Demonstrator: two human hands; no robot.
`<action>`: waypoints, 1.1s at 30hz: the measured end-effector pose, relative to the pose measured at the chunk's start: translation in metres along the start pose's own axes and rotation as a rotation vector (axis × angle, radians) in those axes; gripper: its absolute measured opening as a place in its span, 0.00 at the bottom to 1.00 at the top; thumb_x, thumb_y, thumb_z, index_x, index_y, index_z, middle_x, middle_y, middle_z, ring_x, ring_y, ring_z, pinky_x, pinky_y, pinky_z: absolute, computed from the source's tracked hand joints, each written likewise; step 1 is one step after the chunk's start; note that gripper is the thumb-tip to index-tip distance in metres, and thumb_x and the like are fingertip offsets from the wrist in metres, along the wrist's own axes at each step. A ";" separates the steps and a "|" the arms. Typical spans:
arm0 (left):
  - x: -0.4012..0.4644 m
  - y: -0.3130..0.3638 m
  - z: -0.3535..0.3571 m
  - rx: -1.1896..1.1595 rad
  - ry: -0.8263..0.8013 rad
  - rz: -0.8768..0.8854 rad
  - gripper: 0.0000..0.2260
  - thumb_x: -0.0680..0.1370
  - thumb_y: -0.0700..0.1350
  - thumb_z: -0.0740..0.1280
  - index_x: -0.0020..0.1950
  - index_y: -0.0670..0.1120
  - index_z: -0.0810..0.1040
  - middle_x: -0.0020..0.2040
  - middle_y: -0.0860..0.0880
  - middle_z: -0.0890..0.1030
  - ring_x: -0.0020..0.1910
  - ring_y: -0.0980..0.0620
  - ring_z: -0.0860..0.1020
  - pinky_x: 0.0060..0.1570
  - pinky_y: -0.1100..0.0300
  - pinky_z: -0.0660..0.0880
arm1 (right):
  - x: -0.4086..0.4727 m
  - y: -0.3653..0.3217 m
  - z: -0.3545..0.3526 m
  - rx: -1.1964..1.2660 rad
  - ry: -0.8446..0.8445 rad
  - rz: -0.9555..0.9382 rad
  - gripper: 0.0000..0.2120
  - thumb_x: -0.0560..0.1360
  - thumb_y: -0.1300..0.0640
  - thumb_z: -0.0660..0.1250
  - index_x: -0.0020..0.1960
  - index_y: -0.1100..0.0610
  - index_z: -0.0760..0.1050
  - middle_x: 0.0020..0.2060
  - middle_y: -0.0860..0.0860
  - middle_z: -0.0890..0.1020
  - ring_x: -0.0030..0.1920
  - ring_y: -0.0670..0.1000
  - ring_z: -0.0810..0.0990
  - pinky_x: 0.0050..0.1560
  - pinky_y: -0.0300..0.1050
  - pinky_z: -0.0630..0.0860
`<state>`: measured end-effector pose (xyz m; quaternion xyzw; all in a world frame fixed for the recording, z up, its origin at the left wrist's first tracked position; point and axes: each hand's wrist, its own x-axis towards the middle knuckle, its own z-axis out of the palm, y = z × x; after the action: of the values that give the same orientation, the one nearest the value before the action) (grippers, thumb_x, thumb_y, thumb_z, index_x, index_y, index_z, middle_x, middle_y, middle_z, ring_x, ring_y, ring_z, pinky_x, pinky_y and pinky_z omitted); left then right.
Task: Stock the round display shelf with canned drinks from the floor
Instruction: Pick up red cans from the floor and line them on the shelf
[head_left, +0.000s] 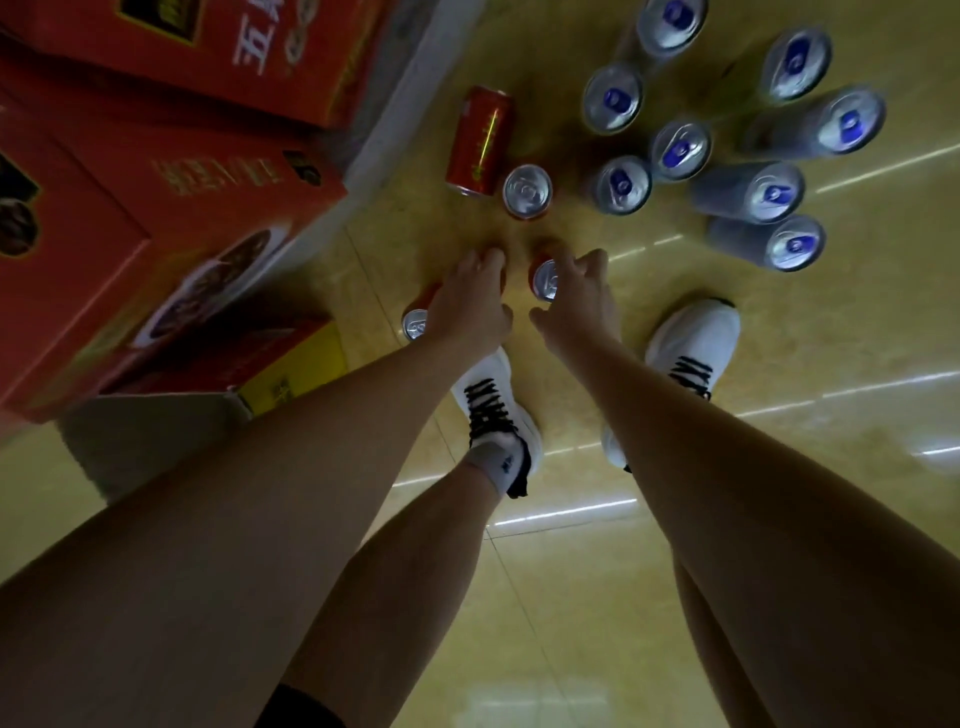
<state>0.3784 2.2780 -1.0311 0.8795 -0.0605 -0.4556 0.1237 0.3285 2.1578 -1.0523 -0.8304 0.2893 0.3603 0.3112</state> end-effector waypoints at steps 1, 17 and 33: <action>0.004 -0.004 0.004 0.014 0.002 0.010 0.19 0.73 0.39 0.68 0.63 0.45 0.69 0.62 0.43 0.71 0.61 0.41 0.71 0.55 0.43 0.74 | 0.005 -0.001 0.006 -0.022 0.038 0.002 0.29 0.69 0.64 0.71 0.66 0.50 0.67 0.63 0.55 0.64 0.54 0.59 0.76 0.44 0.47 0.73; -0.058 0.009 -0.033 -0.031 -0.020 0.054 0.17 0.74 0.38 0.66 0.62 0.43 0.68 0.61 0.42 0.72 0.59 0.41 0.70 0.51 0.49 0.71 | -0.049 -0.010 -0.068 -0.128 -0.085 -0.161 0.30 0.66 0.52 0.76 0.67 0.55 0.73 0.56 0.57 0.80 0.55 0.59 0.79 0.49 0.45 0.75; -0.267 0.109 -0.300 -0.297 0.165 0.151 0.23 0.72 0.53 0.71 0.65 0.53 0.72 0.53 0.57 0.77 0.54 0.50 0.78 0.40 0.68 0.71 | -0.292 -0.187 -0.359 -0.107 0.042 -0.355 0.28 0.57 0.44 0.79 0.50 0.56 0.77 0.43 0.54 0.82 0.44 0.56 0.80 0.37 0.43 0.72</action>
<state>0.4694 2.2800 -0.6252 0.8789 -0.0478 -0.3753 0.2906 0.4430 2.0917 -0.5707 -0.8912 0.1252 0.2970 0.3192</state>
